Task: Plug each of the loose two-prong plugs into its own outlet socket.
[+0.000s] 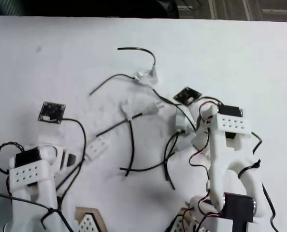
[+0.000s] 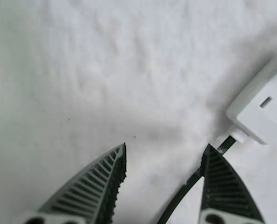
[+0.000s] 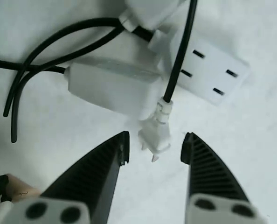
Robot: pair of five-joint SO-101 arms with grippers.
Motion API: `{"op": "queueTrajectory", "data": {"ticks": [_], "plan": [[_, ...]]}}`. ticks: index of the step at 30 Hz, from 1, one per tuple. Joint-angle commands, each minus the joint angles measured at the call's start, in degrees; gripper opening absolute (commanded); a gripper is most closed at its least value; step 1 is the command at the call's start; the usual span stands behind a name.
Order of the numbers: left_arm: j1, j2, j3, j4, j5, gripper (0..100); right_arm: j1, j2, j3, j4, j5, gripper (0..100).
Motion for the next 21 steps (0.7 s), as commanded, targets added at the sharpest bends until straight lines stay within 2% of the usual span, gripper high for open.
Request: {"op": "queueTrajectory", "data": {"ticks": [1,14,21], "plan": [[-0.31,-1.01,-0.09,-0.70,0.18,26,0.04,-0.40,-0.18,-0.48,0.70,18.0],[-0.31,-1.01,-0.09,-0.62,0.18,26,0.75,10.33,-3.96,-0.48,-2.46,17.9],[-0.31,-1.01,0.00,-0.62,0.18,26,1.10,14.11,-4.66,-2.15,-2.46,13.7]]}}
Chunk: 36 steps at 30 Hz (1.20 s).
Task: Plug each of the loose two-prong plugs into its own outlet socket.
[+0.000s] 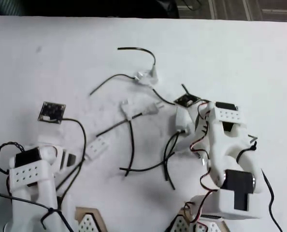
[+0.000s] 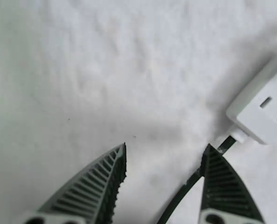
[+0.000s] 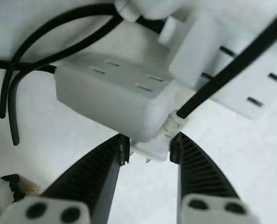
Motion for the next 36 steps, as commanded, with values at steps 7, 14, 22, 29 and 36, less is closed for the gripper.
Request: {"op": "queueTrajectory", "data": {"ticks": [7,14,22,29,36], "plan": [[-0.31,-1.01,0.00,-0.53,0.18,26,3.21,-0.22,-6.86,2.07,-0.35,13.8],[-0.31,-1.01,0.00,-0.53,0.18,26,5.32,0.31,-14.15,11.12,-0.35,16.6],[-0.31,-1.01,0.00,-0.53,0.18,26,3.56,0.40,-4.31,1.71,-0.35,17.3],[-0.31,-1.01,0.00,-0.53,0.18,26,1.98,0.40,0.26,-3.30,-0.35,17.0],[-0.31,-1.01,0.00,-0.53,0.18,26,-1.89,0.40,1.67,-2.95,-0.44,8.0]]}}
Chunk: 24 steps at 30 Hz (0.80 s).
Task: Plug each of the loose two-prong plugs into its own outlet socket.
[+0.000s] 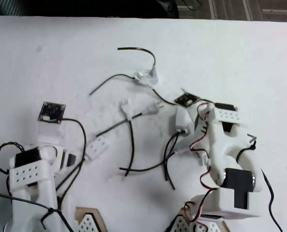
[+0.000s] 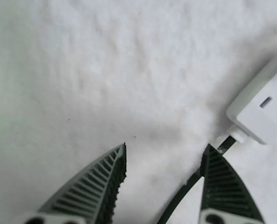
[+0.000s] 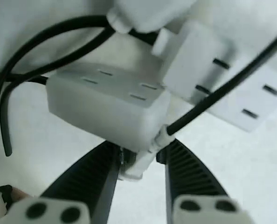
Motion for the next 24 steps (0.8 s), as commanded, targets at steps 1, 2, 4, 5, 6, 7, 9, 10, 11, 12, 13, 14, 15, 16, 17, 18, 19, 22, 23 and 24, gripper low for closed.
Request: {"op": "queueTrajectory", "data": {"ticks": [1,2,4,5,6,7,9,10,11,12,13,14,15,16,17,18,19,22,23,24], "plan": [[-0.31,-1.01,0.00,-0.53,0.18,26,-2.59,-0.04,1.23,-0.04,-0.35,8.0],[-0.31,-1.01,0.00,-0.53,0.18,26,-3.21,-0.04,1.67,-0.04,-0.35,7.8],[-0.31,-1.01,0.00,-0.53,0.18,26,-3.82,-0.04,1.93,-0.04,-0.35,7.6],[-0.31,-1.01,0.00,-0.53,0.18,26,-3.82,-0.13,1.93,-0.04,-0.35,6.8],[-0.31,-1.01,0.00,-0.53,0.18,26,-3.65,-0.22,1.67,-0.04,-0.35,4.7],[-0.31,-1.01,0.00,-0.53,0.18,26,-3.56,-0.57,1.58,-0.04,-0.35,1.9],[-0.31,-1.01,0.00,-0.53,0.18,26,-3.47,-0.75,1.58,0.40,-0.09,2.2],[-0.31,-1.01,0.00,-0.53,0.18,26,-3.47,-0.92,1.41,1.27,0.09,1.9],[-0.31,-1.01,0.00,-0.53,0.18,26,-3.47,-1.45,0.88,2.51,0.09,1.7],[-0.31,-1.01,0.00,-0.53,0.18,26,-3.47,-2.15,0.18,4.00,0.09,1.8],[-0.31,-1.01,0.00,-0.53,0.18,26,-3.47,-3.12,-0.88,5.93,0.09,1.8],[-0.31,-1.01,0.00,-0.53,0.18,26,-3.38,-4.35,-2.02,7.96,0.09,1.8],[-0.31,-1.01,0.00,-0.53,0.18,26,-3.38,-5.85,-3.16,9.80,0.09,1.8],[-0.31,-1.01,0.00,-0.53,0.18,26,-3.38,-7.52,-4.13,11.56,0.09,1.8],[-0.31,-1.01,0.00,-0.53,0.18,26,-3.47,-9.27,-4.92,13.05,0.09,1.8],[-0.31,-1.01,0.00,-0.53,0.18,26,-3.56,-11.21,-5.45,14.20,0.09,1.8],[-0.31,-1.01,0.00,-0.62,0.18,26,-3.74,-13.23,-5.63,15.16,0.18,1.8],[-0.31,-1.01,0.00,-0.62,0.18,26,-4.09,-19.82,-5.71,18.68,0.18,1.8],[-0.31,-1.01,0.00,-0.62,0.18,26,-4.70,-22.29,-5.71,20.00,0.18,1.8],[-0.31,-1.01,0.00,-0.62,0.18,26,-5.14,-24.75,-5.71,21.32,0.18,1.8]]}}
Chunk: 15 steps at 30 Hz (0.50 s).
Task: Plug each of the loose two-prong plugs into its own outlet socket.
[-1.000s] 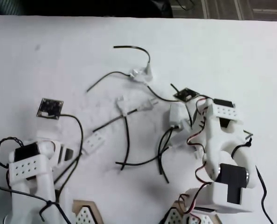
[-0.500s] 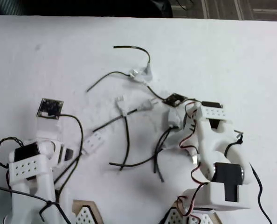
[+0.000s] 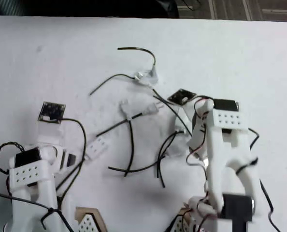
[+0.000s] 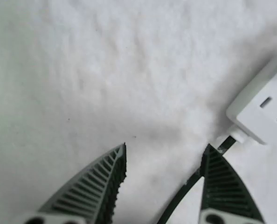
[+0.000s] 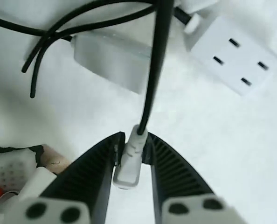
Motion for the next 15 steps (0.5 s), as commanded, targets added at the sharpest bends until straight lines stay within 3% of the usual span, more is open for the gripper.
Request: {"op": "queueTrajectory", "data": {"ticks": [1,5,15], "plan": [[-0.31,-1.01,0.00,-0.62,0.18,26,-1.80,-10.15,-2.29,4.70,-0.09,2.1],[-0.31,-1.01,0.00,-0.70,0.18,26,-5.67,-19.21,-2.20,6.64,-2.02,2.1],[-0.31,-1.01,0.00,-0.79,0.18,26,-17.19,-32.48,-1.23,2.42,-19.16,1.9]]}}
